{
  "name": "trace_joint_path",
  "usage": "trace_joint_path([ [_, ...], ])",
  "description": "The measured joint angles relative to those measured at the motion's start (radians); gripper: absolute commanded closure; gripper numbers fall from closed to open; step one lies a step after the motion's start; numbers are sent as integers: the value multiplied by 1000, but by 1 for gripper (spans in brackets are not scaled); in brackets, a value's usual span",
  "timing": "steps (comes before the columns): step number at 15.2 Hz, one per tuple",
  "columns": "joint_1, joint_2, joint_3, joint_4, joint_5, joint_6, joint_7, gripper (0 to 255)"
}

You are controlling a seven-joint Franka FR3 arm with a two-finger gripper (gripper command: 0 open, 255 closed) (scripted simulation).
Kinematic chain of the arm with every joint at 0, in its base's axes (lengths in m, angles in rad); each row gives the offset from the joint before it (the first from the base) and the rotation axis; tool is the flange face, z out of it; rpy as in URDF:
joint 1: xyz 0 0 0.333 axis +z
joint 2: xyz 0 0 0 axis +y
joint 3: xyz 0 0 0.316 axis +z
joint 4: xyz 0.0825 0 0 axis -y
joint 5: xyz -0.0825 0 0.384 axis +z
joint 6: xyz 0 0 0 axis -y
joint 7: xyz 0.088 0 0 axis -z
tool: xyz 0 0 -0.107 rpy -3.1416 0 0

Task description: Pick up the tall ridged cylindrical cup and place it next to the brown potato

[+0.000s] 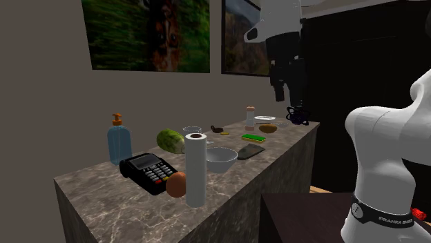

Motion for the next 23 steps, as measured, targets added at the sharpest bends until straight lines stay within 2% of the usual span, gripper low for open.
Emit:
trace_joint_path([
  [3,-8,27,-20,4,-18,31,-16,0],
  [8,-32,144,-81,5,-64,178,-57,0],
  [14,-58,317,-161,60,-101,342,-116,0],
  [23,-84,613,-267,231,-78,532,-220,0],
])
